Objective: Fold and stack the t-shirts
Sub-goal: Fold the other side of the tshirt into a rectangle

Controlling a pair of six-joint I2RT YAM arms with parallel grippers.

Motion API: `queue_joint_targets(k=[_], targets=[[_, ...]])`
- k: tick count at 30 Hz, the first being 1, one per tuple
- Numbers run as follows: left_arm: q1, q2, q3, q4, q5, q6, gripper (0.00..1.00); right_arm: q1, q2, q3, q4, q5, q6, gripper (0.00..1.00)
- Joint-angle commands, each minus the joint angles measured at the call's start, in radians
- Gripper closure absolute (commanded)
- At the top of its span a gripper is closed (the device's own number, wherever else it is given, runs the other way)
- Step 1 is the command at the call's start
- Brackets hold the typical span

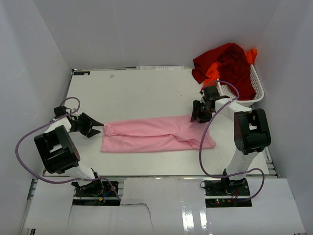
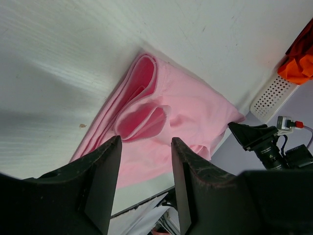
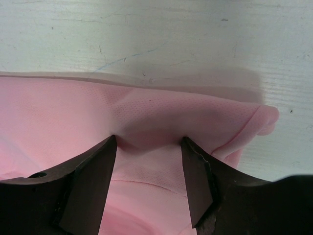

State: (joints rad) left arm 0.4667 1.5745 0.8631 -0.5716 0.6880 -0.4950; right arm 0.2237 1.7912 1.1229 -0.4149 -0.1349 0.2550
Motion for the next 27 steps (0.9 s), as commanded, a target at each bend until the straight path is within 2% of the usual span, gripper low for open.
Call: queue_joint_targets(k=[1, 11, 27], targets=[[0.000, -0.048, -0.024, 0.016, 0.019, -0.002, 0.45, -0.003, 0.010, 0.012, 0.016, -0.020, -0.007, 0.38], [0.013, 0.027, -0.036, 0.104, 0.030, -0.047, 0.45, -0.003, 0.008, 0.017, 0.018, -0.026, -0.008, 0.38], [0.013, 0.120, -0.018, 0.150, 0.065, -0.054, 0.45, -0.003, 0.011, 0.017, 0.019, -0.031, -0.013, 0.38]])
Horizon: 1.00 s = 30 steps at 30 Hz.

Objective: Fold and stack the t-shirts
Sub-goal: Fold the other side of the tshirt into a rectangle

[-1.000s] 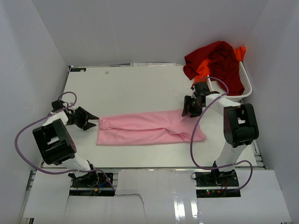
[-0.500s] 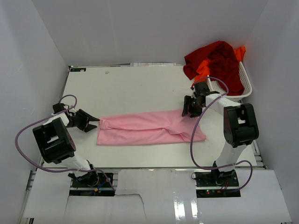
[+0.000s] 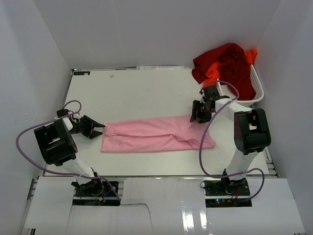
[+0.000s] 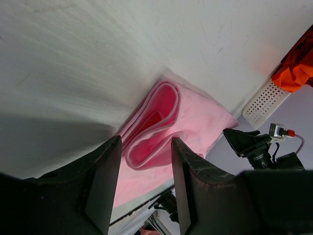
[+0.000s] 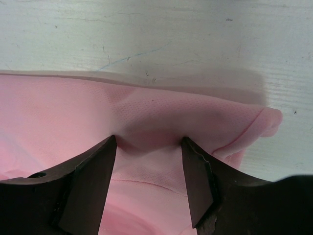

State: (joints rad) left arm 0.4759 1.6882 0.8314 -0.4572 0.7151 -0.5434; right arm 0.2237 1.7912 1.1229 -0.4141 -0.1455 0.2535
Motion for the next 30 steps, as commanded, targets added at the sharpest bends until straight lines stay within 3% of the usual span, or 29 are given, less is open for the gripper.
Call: queue_joint_targets(k=[1, 30], targets=[[0.003, 0.010, 0.014, 0.043, 0.043, -0.009, 0.45, -0.003, 0.011, 0.017, 0.018, -0.022, -0.013, 0.38], [-0.022, 0.036, 0.061, 0.130, 0.064, -0.013, 0.45, -0.003, 0.019, 0.026, 0.009, -0.029, -0.020, 0.37]])
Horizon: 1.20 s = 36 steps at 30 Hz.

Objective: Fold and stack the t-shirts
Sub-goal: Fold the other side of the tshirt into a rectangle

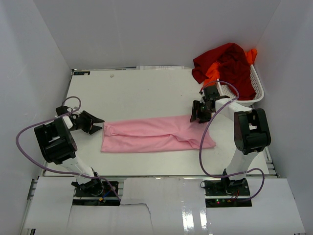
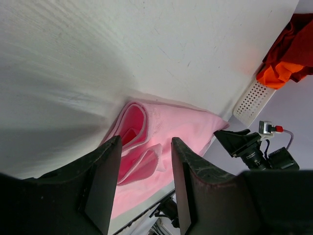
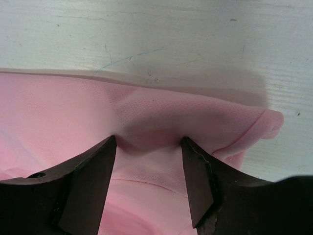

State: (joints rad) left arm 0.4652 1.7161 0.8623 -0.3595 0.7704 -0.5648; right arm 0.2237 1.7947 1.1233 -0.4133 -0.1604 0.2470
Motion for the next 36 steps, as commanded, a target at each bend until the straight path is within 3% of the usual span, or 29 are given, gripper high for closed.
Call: queue_joint_targets(k=[1, 17, 20, 30, 36], targets=[[-0.013, 0.017, 0.032, 0.036, 0.007, 0.003, 0.45, -0.003, 0.015, 0.024, 0.008, -0.013, -0.014, 0.37], [-0.048, 0.043, 0.052, 0.071, -0.005, -0.030, 0.46, -0.003, 0.017, 0.017, 0.011, -0.016, -0.017, 0.37], [-0.053, 0.051, 0.057, 0.073, -0.005, -0.033, 0.49, -0.003, 0.019, 0.015, 0.013, -0.018, -0.017, 0.37], [-0.062, 0.080, 0.049, 0.097, 0.007, -0.047, 0.76, -0.003, 0.020, 0.013, 0.014, -0.019, -0.017, 0.37], [-0.063, 0.066, 0.037, 0.096, 0.013, -0.047, 0.73, -0.003, 0.023, 0.015, 0.013, -0.024, -0.017, 0.37]])
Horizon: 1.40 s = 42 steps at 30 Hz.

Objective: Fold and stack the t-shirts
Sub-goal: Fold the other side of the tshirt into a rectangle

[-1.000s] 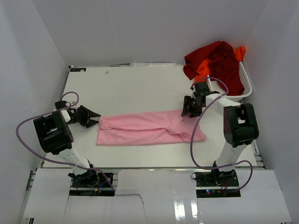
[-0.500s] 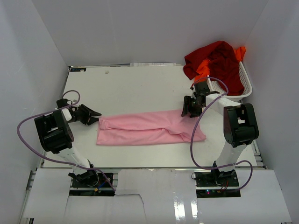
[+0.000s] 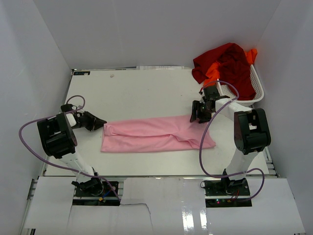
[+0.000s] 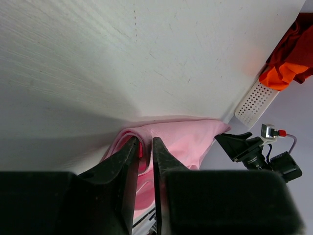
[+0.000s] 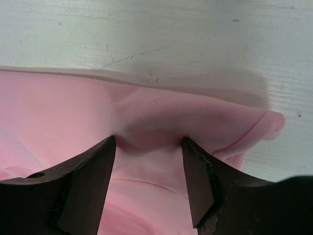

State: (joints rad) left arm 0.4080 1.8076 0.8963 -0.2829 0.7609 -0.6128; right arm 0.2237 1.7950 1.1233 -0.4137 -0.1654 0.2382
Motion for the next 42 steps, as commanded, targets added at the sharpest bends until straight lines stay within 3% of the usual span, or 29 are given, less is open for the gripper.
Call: queue_joint_targets(k=[1, 8, 21, 24, 26, 42], targets=[[-0.006, -0.030, 0.000, 0.019, 0.025, 0.001, 0.72, -0.003, 0.023, 0.015, 0.013, -0.019, -0.008, 0.37], [-0.006, -0.062, -0.017, -0.019, 0.029, 0.015, 0.64, -0.003, 0.023, 0.015, 0.012, -0.019, -0.011, 0.37], [-0.006, -0.113, -0.053, -0.035, 0.011, 0.028, 0.64, -0.003, 0.026, 0.020, 0.007, -0.025, -0.014, 0.37], [-0.005, -0.099, -0.040, -0.035, 0.000, 0.030, 0.73, -0.003, 0.026, 0.021, 0.009, -0.025, -0.014, 0.37], [-0.006, -0.087, -0.030, -0.036, 0.003, 0.030, 1.00, -0.003, 0.029, 0.023, 0.004, -0.026, -0.014, 0.37], [-0.005, -0.002, 0.061, 0.002, 0.066, -0.036, 1.00, -0.003, 0.032, 0.013, 0.003, -0.019, -0.017, 0.37]])
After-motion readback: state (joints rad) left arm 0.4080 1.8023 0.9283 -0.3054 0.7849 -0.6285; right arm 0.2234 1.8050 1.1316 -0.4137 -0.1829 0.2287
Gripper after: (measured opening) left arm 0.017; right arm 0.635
